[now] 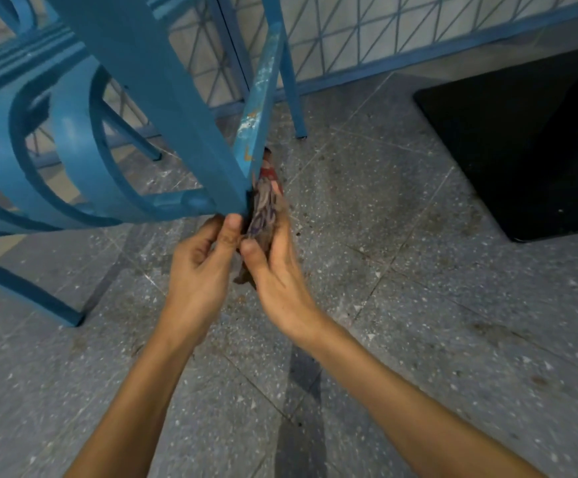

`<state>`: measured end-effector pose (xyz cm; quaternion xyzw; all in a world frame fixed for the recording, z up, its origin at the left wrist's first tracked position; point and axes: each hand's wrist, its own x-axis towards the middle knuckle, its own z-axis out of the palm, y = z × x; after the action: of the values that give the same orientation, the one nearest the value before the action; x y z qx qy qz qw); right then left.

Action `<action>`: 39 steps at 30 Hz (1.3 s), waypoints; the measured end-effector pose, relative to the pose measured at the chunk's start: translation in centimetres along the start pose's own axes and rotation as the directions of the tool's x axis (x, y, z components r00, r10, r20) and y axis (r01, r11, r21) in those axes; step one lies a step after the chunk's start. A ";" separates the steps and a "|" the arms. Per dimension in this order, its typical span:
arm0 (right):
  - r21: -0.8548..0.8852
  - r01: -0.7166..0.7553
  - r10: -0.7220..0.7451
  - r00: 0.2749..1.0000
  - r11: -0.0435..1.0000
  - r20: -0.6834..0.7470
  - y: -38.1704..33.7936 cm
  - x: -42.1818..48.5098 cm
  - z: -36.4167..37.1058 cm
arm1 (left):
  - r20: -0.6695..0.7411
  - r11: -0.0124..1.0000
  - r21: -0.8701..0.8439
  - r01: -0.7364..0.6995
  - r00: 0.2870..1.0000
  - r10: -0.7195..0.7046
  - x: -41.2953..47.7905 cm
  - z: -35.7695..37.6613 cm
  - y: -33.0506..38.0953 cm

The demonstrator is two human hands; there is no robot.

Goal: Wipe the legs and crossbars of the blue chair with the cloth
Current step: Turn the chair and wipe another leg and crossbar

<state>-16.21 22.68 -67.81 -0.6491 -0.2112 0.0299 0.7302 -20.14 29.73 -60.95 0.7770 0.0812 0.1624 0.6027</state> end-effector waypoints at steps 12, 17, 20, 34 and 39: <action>-0.344 -0.530 0.565 0.825 0.775 0.000 8.4 -6.9 -1.3 | -0.038 0.996 0.090 -0.006 0.999 0.009 0.1 0.0 -0.7; -0.294 -0.516 0.494 0.856 0.805 -0.152 4.7 -5.2 1.9 | -0.059 0.995 0.096 -0.019 0.998 0.025 0.0 0.4 -0.4; -0.321 -0.406 0.372 0.913 0.856 -0.164 2.7 -4.8 2.7 | -0.075 0.997 0.082 -0.016 0.997 0.022 0.1 0.2 -0.6; -0.145 -0.692 0.690 0.720 0.707 -0.074 5.3 -6.2 -1.1 | -0.085 0.997 0.060 0.041 0.996 -0.035 -0.3 0.5 -1.0; -0.112 -0.638 0.634 0.770 0.762 -0.072 3.3 -4.0 -2.5 | -0.086 0.999 0.040 0.021 0.996 -0.018 -0.2 0.4 -1.1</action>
<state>-18.24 19.59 -72.18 -0.7286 0.0307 0.2522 0.6361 -20.12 29.59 -62.13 0.7806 0.1177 0.1879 0.5843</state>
